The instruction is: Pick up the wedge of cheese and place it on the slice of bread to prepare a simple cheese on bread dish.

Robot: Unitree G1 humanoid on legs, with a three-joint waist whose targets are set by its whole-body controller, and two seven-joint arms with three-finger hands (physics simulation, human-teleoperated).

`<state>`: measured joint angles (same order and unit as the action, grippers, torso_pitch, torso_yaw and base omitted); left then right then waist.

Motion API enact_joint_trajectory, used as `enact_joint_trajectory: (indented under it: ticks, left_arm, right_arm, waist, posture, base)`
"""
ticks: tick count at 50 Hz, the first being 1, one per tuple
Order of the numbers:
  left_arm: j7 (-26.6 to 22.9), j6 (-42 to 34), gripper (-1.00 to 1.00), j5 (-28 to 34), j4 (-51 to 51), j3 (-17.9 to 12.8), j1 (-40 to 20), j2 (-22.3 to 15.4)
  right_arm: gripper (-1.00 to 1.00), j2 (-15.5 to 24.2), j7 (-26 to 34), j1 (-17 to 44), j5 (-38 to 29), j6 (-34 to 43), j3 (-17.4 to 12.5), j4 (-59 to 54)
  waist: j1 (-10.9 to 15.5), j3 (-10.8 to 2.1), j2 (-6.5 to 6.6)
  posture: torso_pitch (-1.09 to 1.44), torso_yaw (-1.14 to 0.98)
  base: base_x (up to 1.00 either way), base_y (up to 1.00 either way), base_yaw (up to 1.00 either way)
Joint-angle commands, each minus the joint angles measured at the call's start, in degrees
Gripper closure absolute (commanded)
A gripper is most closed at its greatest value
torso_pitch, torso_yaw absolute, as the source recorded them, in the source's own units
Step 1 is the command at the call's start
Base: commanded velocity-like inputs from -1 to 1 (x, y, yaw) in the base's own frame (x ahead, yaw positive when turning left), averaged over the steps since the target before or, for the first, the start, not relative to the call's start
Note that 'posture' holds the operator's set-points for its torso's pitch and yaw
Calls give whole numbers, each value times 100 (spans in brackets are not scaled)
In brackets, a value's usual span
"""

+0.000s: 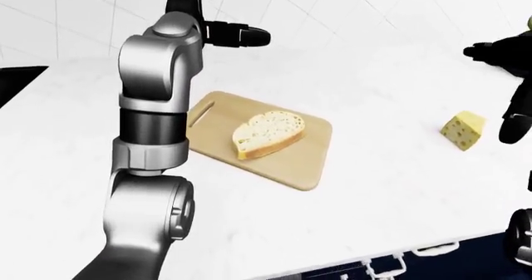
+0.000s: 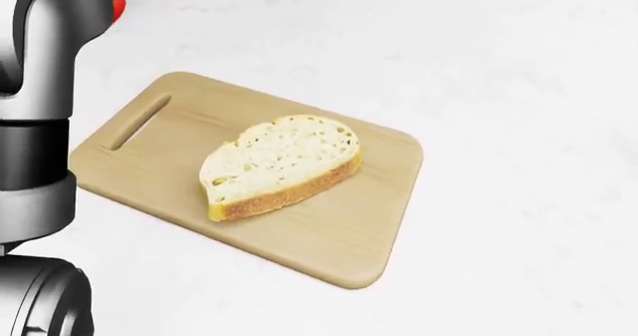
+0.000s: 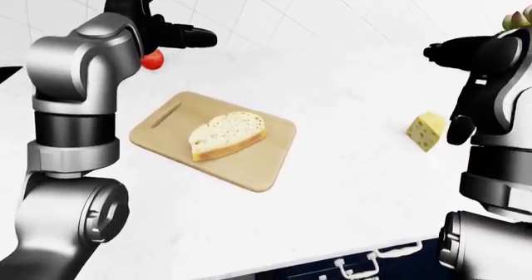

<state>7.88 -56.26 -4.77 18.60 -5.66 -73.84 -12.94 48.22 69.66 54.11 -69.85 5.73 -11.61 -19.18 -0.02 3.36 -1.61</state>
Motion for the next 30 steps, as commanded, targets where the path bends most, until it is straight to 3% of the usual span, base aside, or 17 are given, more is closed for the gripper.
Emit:
enact_joint_trajectory:
  ticks: [1,30]
  left_arm:
    - [6,168,-100,14,-196,-31,-215,-58]
    - [8,168,-100,7,-217,-25,-190,-53]
  right_arm:
    - [-100,103,-145,31,-46,-143,-114,208]
    - [-100,-20,-1026,-244,-245,-19,-183,-204]
  waist:
    - [2,-167,-38]
    - [3,-232,-29]
  posture:
    - [0,0]
    - [0,0]
  base:
    - [0,0,0]
    - [0,0,0]
